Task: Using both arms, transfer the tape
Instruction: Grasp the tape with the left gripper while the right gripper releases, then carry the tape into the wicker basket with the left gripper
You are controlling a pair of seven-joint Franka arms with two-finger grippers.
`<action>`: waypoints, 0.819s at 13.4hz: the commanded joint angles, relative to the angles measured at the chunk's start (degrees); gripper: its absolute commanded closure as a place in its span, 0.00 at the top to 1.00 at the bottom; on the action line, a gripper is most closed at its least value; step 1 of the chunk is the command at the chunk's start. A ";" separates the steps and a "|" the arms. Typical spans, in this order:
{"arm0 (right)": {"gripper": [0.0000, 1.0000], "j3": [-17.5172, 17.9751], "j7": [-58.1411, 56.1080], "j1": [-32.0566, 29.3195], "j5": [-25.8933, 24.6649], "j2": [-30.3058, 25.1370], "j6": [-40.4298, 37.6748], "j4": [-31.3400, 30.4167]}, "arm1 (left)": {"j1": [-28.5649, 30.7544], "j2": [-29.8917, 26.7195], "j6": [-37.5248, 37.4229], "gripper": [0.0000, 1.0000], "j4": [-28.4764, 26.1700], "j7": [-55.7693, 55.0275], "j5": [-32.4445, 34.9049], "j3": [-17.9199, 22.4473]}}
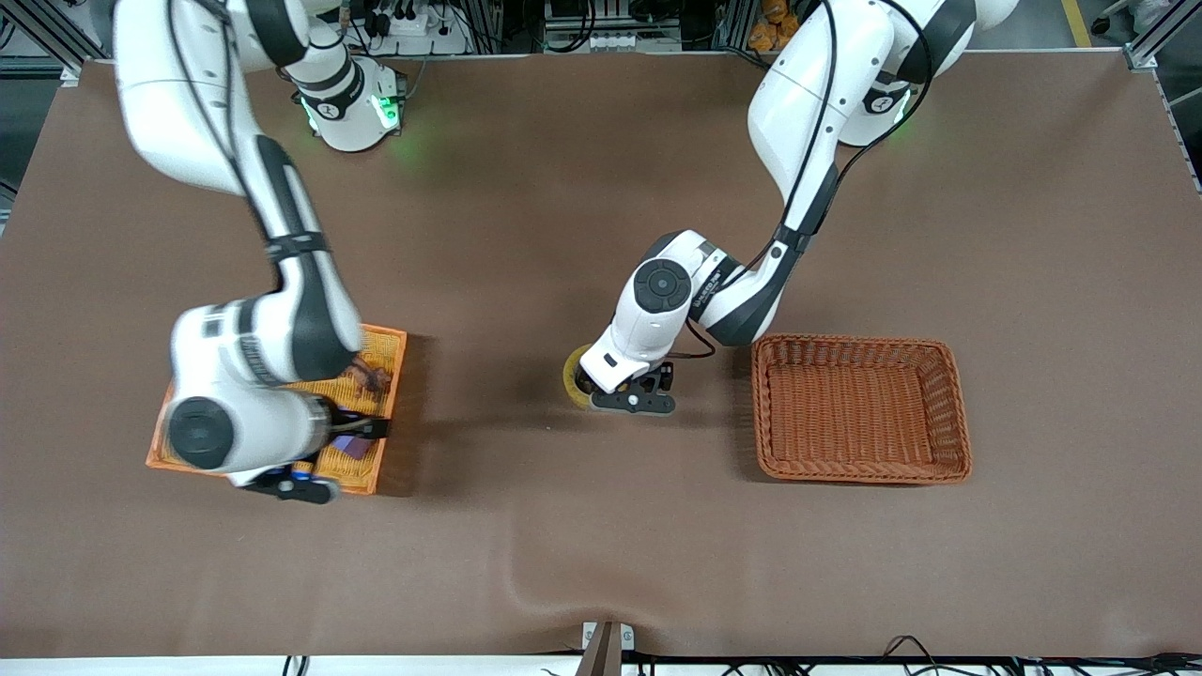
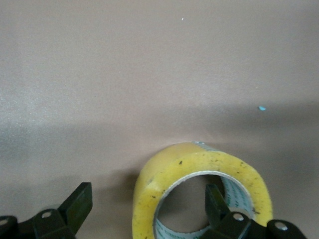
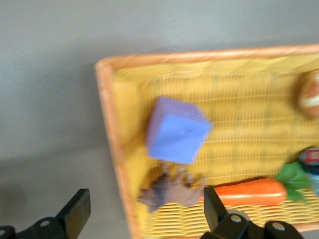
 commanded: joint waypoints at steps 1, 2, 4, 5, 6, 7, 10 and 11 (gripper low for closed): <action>1.00 1.41 -4.19 -3.62 -0.47 -1.99 -0.53 -1.28 | -4.20 1.78 0.59 0.88 1.72 -1.05 0.53 4.47; 1.00 1.41 -6.65 -4.94 -0.29 -2.60 -0.53 -1.80 | -4.30 1.95 0.77 0.86 1.72 -1.13 0.53 4.48; 1.00 1.41 -9.30 -6.53 -0.03 -4.88 -0.09 -4.25 | -4.91 1.95 1.30 0.54 1.63 -1.31 0.71 4.56; 1.00 1.41 -9.83 -6.80 -0.03 -5.59 -0.01 -5.40 | -4.91 1.95 2.43 0.15 1.54 -0.96 1.40 4.65; 1.00 1.41 -10.27 -6.89 -0.03 -6.12 0.26 -6.10 | -4.91 1.95 3.22 0.00 1.54 -0.96 3.32 4.65; 1.00 1.41 -10.28 -7.24 -0.03 -6.82 0.78 -6.98 | -4.82 1.52 3.23 0.00 1.54 -1.22 4.74 4.65; 1.00 1.41 -11.24 -6.46 -2.04 -9.26 11.61 -17.73 | -4.30 0.81 3.23 0.00 1.63 -2.01 4.93 4.91; 1.00 1.76 -10.46 -6.36 -1.70 -12.50 18.64 -23.80 | -4.30 -0.23 3.23 0.00 1.63 -1.75 4.93 6.05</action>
